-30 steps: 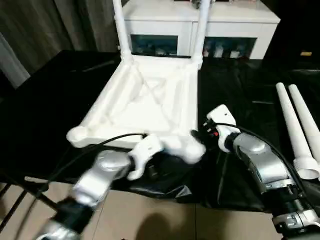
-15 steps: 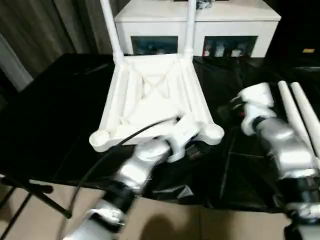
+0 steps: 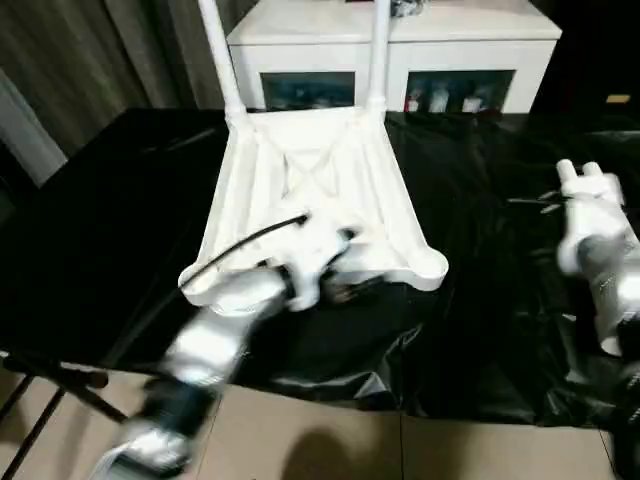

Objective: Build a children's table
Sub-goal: Rotate table base, then move to table

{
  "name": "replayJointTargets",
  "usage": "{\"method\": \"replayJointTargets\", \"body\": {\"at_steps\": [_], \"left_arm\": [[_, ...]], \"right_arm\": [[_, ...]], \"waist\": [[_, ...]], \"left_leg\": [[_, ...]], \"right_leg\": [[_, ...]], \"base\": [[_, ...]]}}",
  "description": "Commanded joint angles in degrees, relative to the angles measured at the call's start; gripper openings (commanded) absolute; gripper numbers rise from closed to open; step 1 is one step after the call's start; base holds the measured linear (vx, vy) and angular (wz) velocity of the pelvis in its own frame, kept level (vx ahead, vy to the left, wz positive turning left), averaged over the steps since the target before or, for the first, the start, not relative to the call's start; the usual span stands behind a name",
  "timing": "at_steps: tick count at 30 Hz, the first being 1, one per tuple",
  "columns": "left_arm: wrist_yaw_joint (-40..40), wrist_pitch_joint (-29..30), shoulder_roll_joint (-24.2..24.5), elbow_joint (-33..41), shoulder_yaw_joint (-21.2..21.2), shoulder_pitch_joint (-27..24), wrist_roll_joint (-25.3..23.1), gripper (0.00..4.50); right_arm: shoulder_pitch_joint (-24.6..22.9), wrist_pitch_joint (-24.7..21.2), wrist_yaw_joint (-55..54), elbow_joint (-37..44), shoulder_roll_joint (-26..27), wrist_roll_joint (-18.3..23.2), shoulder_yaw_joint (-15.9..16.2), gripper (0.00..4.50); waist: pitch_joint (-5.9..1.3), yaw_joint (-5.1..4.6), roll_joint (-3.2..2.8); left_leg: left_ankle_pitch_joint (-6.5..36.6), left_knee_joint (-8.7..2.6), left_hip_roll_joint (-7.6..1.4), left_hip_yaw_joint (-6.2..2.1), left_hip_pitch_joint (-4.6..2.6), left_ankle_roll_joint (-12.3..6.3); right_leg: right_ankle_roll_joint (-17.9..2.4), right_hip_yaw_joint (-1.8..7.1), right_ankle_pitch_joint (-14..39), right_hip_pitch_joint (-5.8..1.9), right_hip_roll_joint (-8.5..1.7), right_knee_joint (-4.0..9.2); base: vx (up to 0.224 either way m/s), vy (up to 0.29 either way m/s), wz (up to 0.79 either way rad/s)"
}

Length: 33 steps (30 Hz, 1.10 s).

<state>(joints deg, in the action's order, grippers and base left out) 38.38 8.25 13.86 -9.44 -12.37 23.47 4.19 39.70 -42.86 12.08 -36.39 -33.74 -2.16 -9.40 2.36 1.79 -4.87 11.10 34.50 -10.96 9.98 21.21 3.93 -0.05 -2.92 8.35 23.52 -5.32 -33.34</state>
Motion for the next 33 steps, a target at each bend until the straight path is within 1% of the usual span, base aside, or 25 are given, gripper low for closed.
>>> {"method": "replayJointTargets", "body": {"at_steps": [1, 4, 8, 11, 13, 14, 15, 16, 17, 18, 19, 20, 21, 22, 23, 24, 25, 26, 27, 28, 29, 30, 31, 32, 33], "left_arm": [[-3.8, 1.1, 0.0, 1.1, 2.9, -0.4, -0.5, 4.5], [-11.4, 1.0, -1.7, 1.5, 7.9, -1.6, -0.4, 4.5], [-21.7, 4.0, -5.4, 5.7, 15.3, -4.2, 1.6, 4.5], [-26.5, 5.1, -7.0, 7.8, 14.6, -6.8, -1.7, 4.5], [-27.6, 5.2, -7.5, 7.5, 14.3, -7.0, -2.5, 4.5], [-28.5, 5.4, -7.9, 7.4, 14.2, -7.2, -2.8, 4.5], [-29.3, 5.7, -8.3, 7.3, 14.2, -7.1, -3.1, 4.5], [-30.2, 6.0, -8.7, 7.0, 14.2, -7.0, -3.5, 4.5], [-30.9, 6.2, -9.1, 6.6, 14.1, -6.5, -3.9, 4.5], [-31.1, 6.5, -9.3, 6.5, 14.1, -6.3, -3.9, 4.5], [-31.1, 6.7, -9.3, 6.5, 14.1, -6.2, -3.9, 4.5], [-31.2, 6.9, -9.4, 6.6, 14.1, -6.1, -3.8, 4.5], [-31.4, 7.1, -9.4, 6.7, 14.0, -6.1, -3.8, 4.5], [-31.6, 7.2, -9.4, 6.8, 13.9, -6.1, -3.8, 4.5], [-31.9, 7.5, -9.7, 6.9, 13.8, -6.2, -3.8, 4.5], [-32.0, 7.6, -9.7, 6.9, 13.8, -6.2, -3.9, 4.5], [-32.5, 7.5, -10.0, 6.9, 13.8, -6.3, -4.0, 4.5], [-33.5, 7.4, -10.6, 6.8, 14.1, -6.6, -4.1, 4.5], [-34.5, 7.3, -11.0, 6.7, 14.3, -6.9, -4.2, 4.5], [-34.6, 7.3, -11.0, 6.8, 14.4, -7.0, -4.3, 4.5], [-35.2, 7.1, -11.4, 6.8, 14.6, -7.3, -4.2, 4.5], [-35.4, 7.2, -11.5, 7.0, 14.7, -7.5, -4.2, 4.5], [-35.6, 7.3, -11.5, 7.0, 14.7, -7.5, -4.1, 4.5], [-35.8, 7.3, -11.6, 7.2, 14.8, -7.7, -4.2, 4.5], [-35.9, 7.4, -11.7, 7.3, 14.8, -7.7, -4.3, 4.5]], "right_arm": [[0.8, -1.4, 1.3, -1.1, 0.1, -0.4, 0.9, 4.47], [0.7, 0.1, 1.3, -1.3, 0.3, -0.1, 1.2, 4.47], [-1.5, 5.6, 3.7, 9.3, 4.8, 4.7, -0.1, 4.47], [-6.0, 5.6, 2.9, 20.0, 10.2, 5.8, 2.4, 4.47], [-7.2, 5.5, 3.0, 22.0, 11.3, 5.7, 3.7, 4.47], [-8.1, 5.5, 3.0, 23.2, 12.0, 5.6, 4.7, 4.47], [-8.7, 5.4, 2.7, 23.8, 13.0, 5.8, 5.0, 4.47], [-9.3, 5.2, 2.4, 24.5, 14.1, 6.0, 5.3, 4.47], [-9.6, 4.8, 1.9, 24.8, 15.1, 6.1, 5.4, 4.47], [-9.7, 4.6, 1.8, 25.2, 15.4, 6.1, 5.5, 4.47], [-9.7, 4.5, 1.7, 25.4, 15.6, 6.1, 5.4, 4.47], [-9.7, 4.4, 1.7, 25.6, 15.7, 6.2, 5.4, 4.47], [-9.8, 4.0, 1.5, 26.2, 16.0, 6.2, 5.3, 4.47], [-10.0, 3.7, 1.4, 26.8, 16.3, 6.2, 5.3, 4.47], [-10.4, 3.4, 1.2, 28.2, 16.8, 6.0, 5.8, 4.47], [-10.5, 3.3, 1.1, 28.5, 16.9, 6.0, 5.9, 4.47], [-11.0, 3.3, 0.9, 30.0, 17.5, 5.8, 6.5, 4.47], [-12.3, 5.0, 0.5, 33.0, 18.9, 5.6, 7.8, 4.47], [-13.2, 6.3, 0.1, 34.8, 20.1, 5.5, 8.5, 4.47], [-13.3, 6.5, 0.0, 35.1, 20.3, 5.5, 8.6, 4.47], [-14.1, 7.3, -0.7, 36.6, 21.6, 5.8, 8.9, 4.47], [-14.4, 7.8, -1.2, 37.4, 22.2, 5.8, 9.2, 4.47], [-14.7, 8.1, -1.4, 37.8, 22.5, 5.7, 9.5, 4.47], [-14.9, 8.5, -1.8, 38.4, 22.9, 5.6, 9.7, 4.47], [-15.0, 8.7, -2.0, 38.6, 23.1, 5.6, 9.8, 4.47]], "waist": [[-3.95, -0.22, 1.85], [-4.02, -0.2, 1.91], [-4.03, -0.33, 2.33], [-4.02, -0.25, 2.21], [-3.98, -0.37, 1.76], [-4.02, -0.74, 1.27], [-4.03, -0.85, 0.85], [-3.99, -0.98, 0.4], [-4.0, -1.0, -1.11], [-4.05, -0.94, -1.12], [-4.08, -0.82, -0.68], [-4.09, -0.62, 0.4], [-4.06, -0.44, 0.86], [-3.97, -0.58, 1.71], [-5.36, 0.47, 5.56], [-4.79, 0.45, 5.11], [-4.45, 0.67, 4.54], [-4.29, -0.05, 3.64], [-4.62, -0.17, 2.58], [-5.12, -0.2, 0.68], [-6.45, -3.37, -0.03], [-6.1, -2.71, 0.55], [-5.19, -1.78, -0.39], [-5.01, -1.71, 0.33], [-5.26, -1.57, 0.83]], "left_leg": [[8.7, -3.23, -0.62, 0.33, -0.26, -4.11], [8.2, -3.09, -0.67, 0.38, -0.22, -4.56], [8.1, -3.06, -0.71, 0.31, 0.17, -5.84], [6.6, -3.18, -0.93, 0.18, 0.14, -6.69], [8.7, -3.7, -1.45, -0.33, -0.42, -4.61], [10.9, -4.37, -2.46, -1.17, -1.45, -3.53], [11.7, -4.96, -3.63, -1.83, -2.31, -3.86], [11.9, -5.96, -5.72, -2.94, -3.03, -4.44], [10.2, -8.71, -12.08, -5.5, -3.27, -6.22], [9.7, -8.87, -12.74, -5.49, -3.5, -6.75], [9.8, -8.92, -13.0, -4.64, -3.64, -8.2], [10.7, -8.54, -12.07, -3.83, -3.45, -10.52], [12.5, -7.72, -10.56, -2.69, -3.22, -11.77], [14.9, -6.08, -7.83, -1.1, -2.83, -12.71], [18.4, 9.84, 5.75, 2.7, 1.28, -12.33], [15.5, 10.93, 5.02, 1.73, 3.18, -12.09], [12.8, 11.34, 4.99, 0.53, 4.12, -11.04], [12.4, 9.14, 4.11, -0.86, 4.77, -11.77], [9.6, 6.73, 3.36, -1.3, 4.6, -12.87], [5.3, 3.14, 0.57, -2.96, 2.35, -14.34], [-19.1, -2.96, -19.29, -15.91, -5.46, -27.98], [-26.5, -1.29, -17.32, -14.41, -5.79, -29.15], [-31.3, -0.55, -13.37, -11.43, -3.91, -28.49], [-30.7, -0.19, -7.76, -8.28, -1.9, -31.89], [-26.2, -0.41, -6.26, -7.74, -1.86, -32.06]], "right_leg": [[-12.4, 0.85, 14.5, -3.17, -1.4, 3.26], [-12.6, 0.85, 13.8, -3.17, -1.39, 3.24], [-10.9, 0.77, 15.9, -3.19, -1.48, 3.35], [-10.1, 0.84, 15.3, -2.59, -1.1, 3.44], [-9.6, 0.08, 15.8, -2.3, 0.12, 3.66], [-10.6, -1.04, 14.1, -1.85, 1.44, 3.84], [-11.7, -1.68, 12.5, -1.53, 1.8, 3.85], [-12.9, -2.23, 10.5, -1.21, 1.86, 3.0], [-12.4, -2.91, 5.6, -0.35, 0.74, -1.42], [-12.0, -2.99, 5.0, 0.19, 0.54, -2.54], [-12.3, -3.16, 3.2, 0.59, -0.01, -3.6], [-14.6, -2.75, 1.1, 0.64, -0.58, -3.6], [-17.2, -2.54, -0.1, 0.71, -0.78, -2.98], [-20.7, -2.4, -0.5, 0.76, -0.55, -1.71], [-25.9, -0.63, 10.7, -3.2, -1.65, 5.01], [-25.9, -0.1, 13.5, -4.1, -3.27, 5.19], [-21.6, -0.33, 16.5, -3.78, -3.69, 5.48], [-14.7, -0.58, 20.5, -4.87, -4.4, 6.05], [-9.8, -1.78, 21.4, -5.27, -2.92, 6.41], [-4.1, -3.85, 19.8, -4.26, -0.57, 6.97], [6.3, -3.91, 23.5, 5.38, -1.25, -11.39], [3.7, -2.09, 21.7, 8.28, -1.62, -14.19], [0.5, -1.39, 16.4, 9.02, -0.74, -15.27], [-6.1, 0.19, 8.6, 6.41, 0.3, -11.03], [-9.2, 0.38, 6.3, 4.93, 0.5, -9.24]], "base": [[0.0, 0.0, 0.0], [0.0, 0.0, 0.0], [0.0, 0.0, 0.0], [0.0, 0.0, 0.0], [0.0, 0.0, 0.0], [0.0, 0.0, 0.0], [0.0, 0.0, 0.0], [0.003, -0.066, 0.12], [0.003, -0.066, 0.12], [0.006, -0.105, 0.1], [0.01, -0.158, 0.11], [0.01, -0.158, 0.11], [0.011, -0.207, 0.11], [0.004, -0.225, 0.06], [0.004, -0.225, 0.06], [-0.016, -0.199, -0.02], [-0.034, -0.166, -0.02], [-0.034, -0.166, -0.02], [-0.043, -0.165, 0.07], [-0.02, -0.242, -0.08], [-0.02, -0.242, -0.08], [-0.015, -0.239, -0.11], [-0.061, -0.197, 0.02], [-0.061, -0.197, 0.02], [-0.085, -0.257, -0.06]]}}
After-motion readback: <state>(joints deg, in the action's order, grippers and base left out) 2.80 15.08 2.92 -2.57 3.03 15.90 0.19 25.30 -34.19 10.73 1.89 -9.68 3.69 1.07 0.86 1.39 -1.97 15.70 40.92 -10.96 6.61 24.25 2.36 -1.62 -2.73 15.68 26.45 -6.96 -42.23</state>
